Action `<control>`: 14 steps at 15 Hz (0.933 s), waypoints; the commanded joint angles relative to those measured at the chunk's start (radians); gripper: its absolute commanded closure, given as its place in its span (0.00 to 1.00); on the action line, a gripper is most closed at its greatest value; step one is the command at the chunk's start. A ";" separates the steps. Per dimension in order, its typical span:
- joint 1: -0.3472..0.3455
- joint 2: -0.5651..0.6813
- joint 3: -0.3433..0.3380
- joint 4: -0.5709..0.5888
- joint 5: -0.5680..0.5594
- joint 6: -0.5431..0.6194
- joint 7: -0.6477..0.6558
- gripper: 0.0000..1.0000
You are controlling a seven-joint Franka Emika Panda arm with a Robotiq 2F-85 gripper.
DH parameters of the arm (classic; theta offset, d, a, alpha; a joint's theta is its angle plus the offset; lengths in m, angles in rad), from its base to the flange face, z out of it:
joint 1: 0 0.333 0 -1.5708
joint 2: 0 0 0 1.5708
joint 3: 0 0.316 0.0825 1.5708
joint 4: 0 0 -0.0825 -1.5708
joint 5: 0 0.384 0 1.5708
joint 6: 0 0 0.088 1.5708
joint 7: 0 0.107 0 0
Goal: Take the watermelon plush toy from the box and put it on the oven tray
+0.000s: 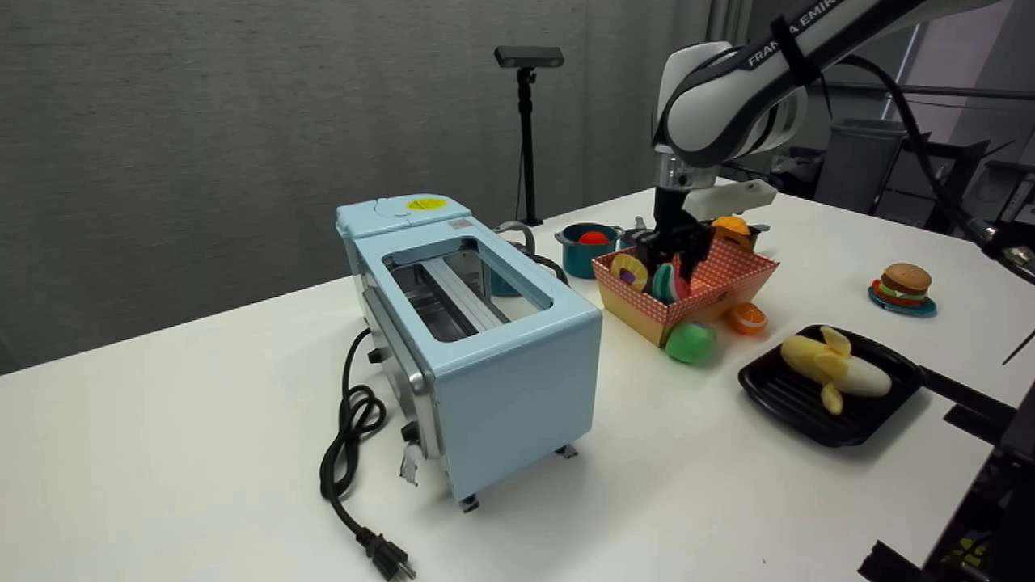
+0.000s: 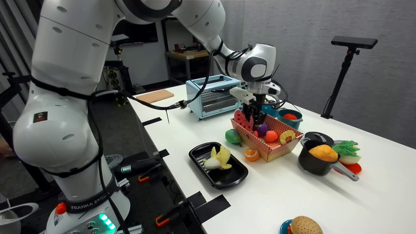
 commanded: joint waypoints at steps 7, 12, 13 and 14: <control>0.004 -0.011 -0.008 -0.006 -0.002 0.025 0.015 1.00; 0.024 -0.070 -0.009 -0.073 -0.019 0.123 0.028 0.98; 0.030 -0.094 -0.009 -0.101 -0.023 0.153 0.033 0.98; 0.036 -0.117 -0.010 -0.127 -0.028 0.180 0.038 0.98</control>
